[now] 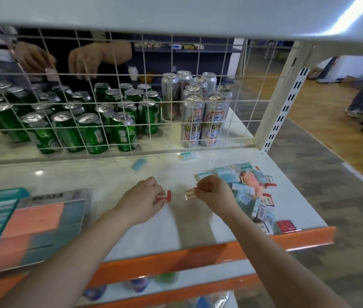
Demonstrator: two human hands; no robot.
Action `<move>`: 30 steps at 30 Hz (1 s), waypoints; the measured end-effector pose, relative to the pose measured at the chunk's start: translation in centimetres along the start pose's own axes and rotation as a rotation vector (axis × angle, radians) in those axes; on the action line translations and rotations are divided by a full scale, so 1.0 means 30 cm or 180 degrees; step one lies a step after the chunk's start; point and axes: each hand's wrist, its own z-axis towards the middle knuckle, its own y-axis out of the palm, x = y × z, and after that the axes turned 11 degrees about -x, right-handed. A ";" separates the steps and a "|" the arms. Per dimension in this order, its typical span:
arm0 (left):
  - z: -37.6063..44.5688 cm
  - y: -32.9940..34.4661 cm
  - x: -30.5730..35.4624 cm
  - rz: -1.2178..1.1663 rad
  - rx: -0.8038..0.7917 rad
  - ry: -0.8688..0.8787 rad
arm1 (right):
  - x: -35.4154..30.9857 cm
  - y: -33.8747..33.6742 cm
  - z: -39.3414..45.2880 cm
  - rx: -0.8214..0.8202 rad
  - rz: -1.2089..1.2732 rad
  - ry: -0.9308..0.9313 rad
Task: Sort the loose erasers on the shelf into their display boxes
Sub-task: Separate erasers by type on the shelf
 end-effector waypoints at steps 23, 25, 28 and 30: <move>-0.043 0.042 0.001 -0.1925 0.0618 -0.0487 | -0.010 0.037 -0.087 0.0028 -0.0382 -0.0072; -0.061 0.025 0.010 -0.2497 0.0822 -0.0393 | -0.036 0.031 -0.097 0.0031 -0.0079 -0.0117; -0.098 -0.002 0.023 -0.3133 0.0885 -0.0295 | -0.066 0.028 -0.121 0.0044 0.0356 -0.0162; -0.122 -0.007 0.026 -0.3312 0.0842 -0.0296 | -0.075 0.032 -0.138 0.0041 0.0477 -0.0204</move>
